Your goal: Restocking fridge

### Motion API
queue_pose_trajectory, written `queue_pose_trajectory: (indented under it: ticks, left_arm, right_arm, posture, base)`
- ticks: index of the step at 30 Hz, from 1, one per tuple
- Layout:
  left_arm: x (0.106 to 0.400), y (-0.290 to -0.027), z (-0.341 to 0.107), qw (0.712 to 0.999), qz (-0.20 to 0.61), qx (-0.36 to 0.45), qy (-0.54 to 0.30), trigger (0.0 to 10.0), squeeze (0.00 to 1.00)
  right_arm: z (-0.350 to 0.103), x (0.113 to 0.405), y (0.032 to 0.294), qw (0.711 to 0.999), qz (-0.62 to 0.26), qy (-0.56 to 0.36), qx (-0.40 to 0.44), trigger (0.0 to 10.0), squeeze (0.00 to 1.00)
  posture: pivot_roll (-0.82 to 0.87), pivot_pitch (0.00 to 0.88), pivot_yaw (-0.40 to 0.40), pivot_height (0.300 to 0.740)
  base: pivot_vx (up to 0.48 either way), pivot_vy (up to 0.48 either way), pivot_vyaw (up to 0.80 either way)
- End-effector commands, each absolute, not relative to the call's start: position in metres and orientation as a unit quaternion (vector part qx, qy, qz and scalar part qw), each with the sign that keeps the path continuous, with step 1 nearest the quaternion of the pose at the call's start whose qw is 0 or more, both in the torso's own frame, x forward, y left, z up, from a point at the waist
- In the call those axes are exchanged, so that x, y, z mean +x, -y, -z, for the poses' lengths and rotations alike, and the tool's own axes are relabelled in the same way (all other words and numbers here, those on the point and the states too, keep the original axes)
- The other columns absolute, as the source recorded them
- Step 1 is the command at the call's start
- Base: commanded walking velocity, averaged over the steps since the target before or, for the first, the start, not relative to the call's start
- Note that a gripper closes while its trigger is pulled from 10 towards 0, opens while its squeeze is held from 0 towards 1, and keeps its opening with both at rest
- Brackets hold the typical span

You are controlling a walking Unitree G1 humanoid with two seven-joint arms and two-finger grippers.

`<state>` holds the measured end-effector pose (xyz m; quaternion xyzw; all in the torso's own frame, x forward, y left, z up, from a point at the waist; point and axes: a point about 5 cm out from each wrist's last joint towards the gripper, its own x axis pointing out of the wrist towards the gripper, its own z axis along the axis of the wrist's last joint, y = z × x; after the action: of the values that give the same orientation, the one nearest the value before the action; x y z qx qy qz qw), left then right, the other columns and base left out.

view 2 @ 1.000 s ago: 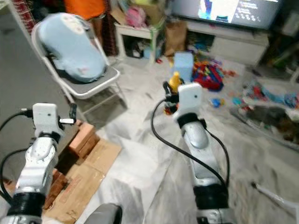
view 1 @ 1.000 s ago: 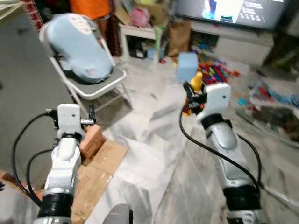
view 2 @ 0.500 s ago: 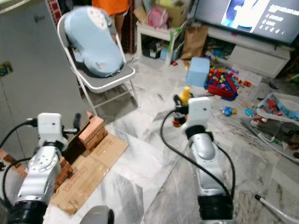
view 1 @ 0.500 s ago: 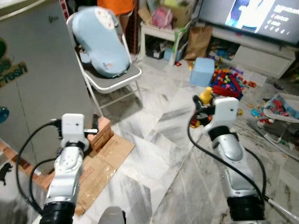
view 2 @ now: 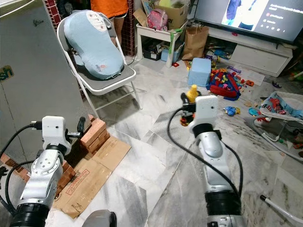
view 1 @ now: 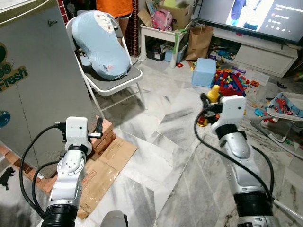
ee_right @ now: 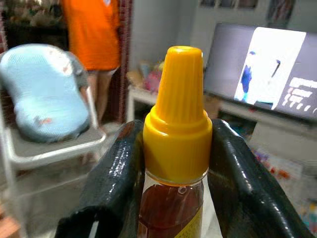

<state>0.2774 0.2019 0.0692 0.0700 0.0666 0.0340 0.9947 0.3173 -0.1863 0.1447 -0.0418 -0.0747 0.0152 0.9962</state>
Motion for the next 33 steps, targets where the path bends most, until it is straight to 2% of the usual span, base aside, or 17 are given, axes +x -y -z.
queue_pose_trajectory:
  ticks: [1, 6, 13, 21, 25, 33]
  left_arm:
    - [0.278, -0.201, -0.066, 0.995, -0.029, 0.073, -0.069, 10.0, 0.00]
    - [0.286, -0.199, -0.067, 0.994, -0.049, 0.069, -0.068, 10.0, 0.00]
    - [0.293, -0.197, -0.072, 0.995, -0.045, 0.072, -0.055, 10.0, 0.00]
    - [0.296, -0.195, -0.076, 0.995, -0.038, 0.086, -0.040, 10.0, 0.00]
    - [0.295, -0.195, -0.076, 0.995, -0.036, 0.086, -0.039, 10.0, 0.00]
    - [0.294, -0.194, -0.073, 0.995, -0.023, 0.085, -0.044, 10.0, 0.00]
  right_arm:
    - [-0.173, 0.330, 0.187, 0.990, -0.020, 0.130, -0.044, 10.0, 0.00]
    - [-0.175, 0.334, 0.184, 0.989, -0.036, 0.135, -0.050, 10.0, 0.00]
    - [-0.159, 0.328, 0.168, 0.989, -0.061, 0.122, -0.049, 10.0, 0.00]
    - [-0.151, 0.317, 0.157, 0.989, -0.078, 0.118, -0.037, 10.0, 0.00]
    - [-0.149, 0.312, 0.156, 0.990, -0.080, 0.115, -0.035, 10.0, 0.00]
    - [-0.131, 0.286, 0.157, 0.994, -0.067, 0.088, -0.023, 10.0, 0.00]
  posture:
    - [0.09, 0.000, -0.060, 0.740]
    - [0.12, 0.000, -0.097, 0.740]
    - [0.13, 0.000, -0.089, 0.740]
    - [0.11, 0.000, -0.080, 0.740]
    - [0.11, 0.000, -0.076, 0.740]
    - [0.10, 0.000, -0.057, 0.740]
  base:
    - [0.000, 0.000, 0.00]
    - [0.000, 0.000, 0.00]
    - [0.000, 0.438, 0.00]
    - [0.000, 0.476, 0.74]
    - [0.276, 0.339, 0.59]
    - [0.135, 0.389, 0.00]
